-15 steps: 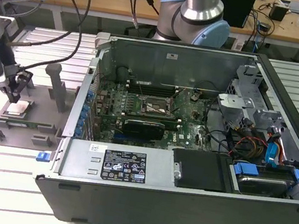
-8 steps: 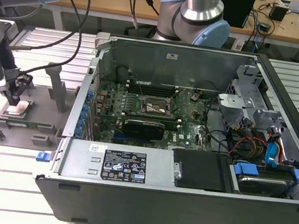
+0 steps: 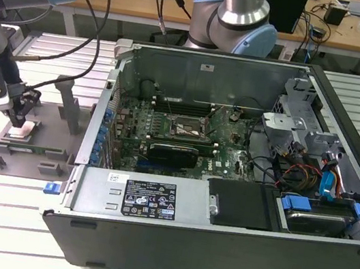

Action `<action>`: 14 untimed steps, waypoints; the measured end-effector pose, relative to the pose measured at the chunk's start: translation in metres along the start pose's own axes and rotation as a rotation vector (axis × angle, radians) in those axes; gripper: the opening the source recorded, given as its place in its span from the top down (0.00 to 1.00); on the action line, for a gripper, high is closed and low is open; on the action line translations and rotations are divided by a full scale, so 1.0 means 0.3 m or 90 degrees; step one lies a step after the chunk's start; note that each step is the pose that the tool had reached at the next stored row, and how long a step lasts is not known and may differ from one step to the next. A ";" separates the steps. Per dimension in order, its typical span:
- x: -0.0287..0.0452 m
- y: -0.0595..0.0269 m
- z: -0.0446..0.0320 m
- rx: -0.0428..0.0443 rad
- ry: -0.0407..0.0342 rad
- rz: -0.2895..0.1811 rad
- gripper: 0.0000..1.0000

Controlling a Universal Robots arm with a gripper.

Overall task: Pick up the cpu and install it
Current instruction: 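Pick up the cpu and move it towards the insertion slot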

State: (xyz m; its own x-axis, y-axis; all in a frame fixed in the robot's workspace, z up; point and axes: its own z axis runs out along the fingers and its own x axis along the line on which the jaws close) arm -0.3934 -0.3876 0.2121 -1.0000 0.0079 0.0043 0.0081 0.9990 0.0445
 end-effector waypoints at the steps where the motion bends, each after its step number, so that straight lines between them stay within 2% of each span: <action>1: 0.000 0.000 0.000 0.0000 0.0000 0.000 0.89; 3: 0.000 0.000 0.000 0.0000 0.0000 0.000 0.89; 5: -0.001 0.000 0.000 0.0000 0.0000 0.000 0.77; 6: -0.001 0.000 0.000 0.0000 0.0000 0.000 0.64; 7: -0.001 0.000 0.000 0.0000 0.0000 0.000 0.64; 11: -0.002 0.000 0.000 0.0000 0.0000 0.000 0.40; 14: -0.002 0.000 0.000 0.0000 0.0001 -0.001 0.40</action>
State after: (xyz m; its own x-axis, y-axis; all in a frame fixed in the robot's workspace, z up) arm -0.3928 -0.3876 0.2120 -1.0000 0.0072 0.0044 0.0073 0.9990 0.0445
